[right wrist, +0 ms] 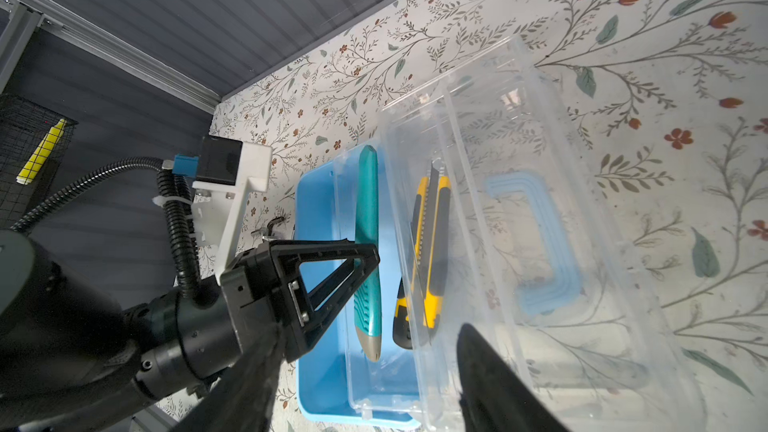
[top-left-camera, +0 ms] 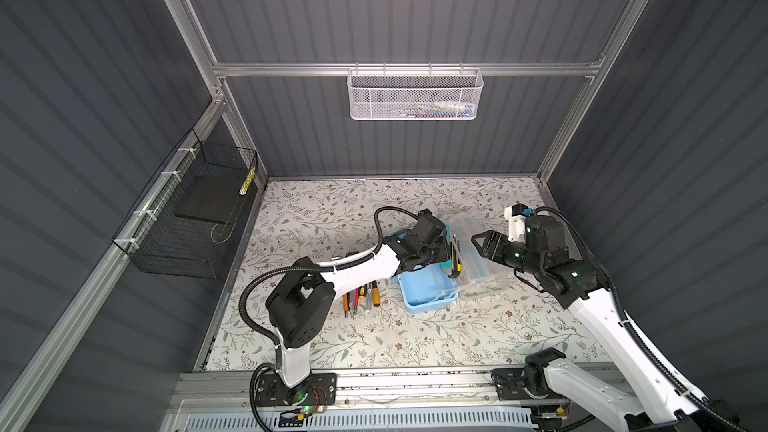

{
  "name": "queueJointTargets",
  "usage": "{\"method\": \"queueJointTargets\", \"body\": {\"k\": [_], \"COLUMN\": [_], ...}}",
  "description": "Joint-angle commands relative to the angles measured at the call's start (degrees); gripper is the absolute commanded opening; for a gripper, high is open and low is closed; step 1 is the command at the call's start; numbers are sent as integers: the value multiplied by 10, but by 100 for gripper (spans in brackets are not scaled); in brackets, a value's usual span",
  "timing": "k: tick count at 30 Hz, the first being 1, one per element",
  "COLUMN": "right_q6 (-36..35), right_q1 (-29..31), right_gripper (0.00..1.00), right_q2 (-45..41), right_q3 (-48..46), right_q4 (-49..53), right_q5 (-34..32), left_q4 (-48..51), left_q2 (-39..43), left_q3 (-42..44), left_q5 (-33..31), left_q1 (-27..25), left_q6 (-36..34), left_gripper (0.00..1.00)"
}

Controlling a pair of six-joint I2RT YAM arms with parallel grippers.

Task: Pack the tool kit
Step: 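Carry the teal knife with the left gripper over the blue box, then drop the teal knife in with the left gripper while the right lowers the lid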

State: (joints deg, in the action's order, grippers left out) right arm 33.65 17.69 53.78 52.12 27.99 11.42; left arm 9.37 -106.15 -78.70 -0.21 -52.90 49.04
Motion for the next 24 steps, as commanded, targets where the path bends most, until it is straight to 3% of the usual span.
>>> {"method": "queueJointTargets", "body": {"k": [1, 10, 14, 24], "right_q6": [-9, -13, -12, -18], "right_q1": [-3, -4, -4, -4], "right_gripper": [66, 67, 67, 67], "right_q2": [-11, -6, -3, 12], "right_q3": [-10, -14, -12, 0], "right_q4": [7, 1, 0, 6], "right_q5": [-3, 2, 5, 19], "left_q4": [13, 32, 47, 43], "left_q2": [-6, -15, -24, -7], "left_q3": [-6, -5, -14, -12], "left_q5": [-18, -38, -40, -49], "left_q1": [-4, -4, -5, -5], "left_q6": [15, 19, 17, 2], "left_gripper": [22, 27, 39, 55]}}
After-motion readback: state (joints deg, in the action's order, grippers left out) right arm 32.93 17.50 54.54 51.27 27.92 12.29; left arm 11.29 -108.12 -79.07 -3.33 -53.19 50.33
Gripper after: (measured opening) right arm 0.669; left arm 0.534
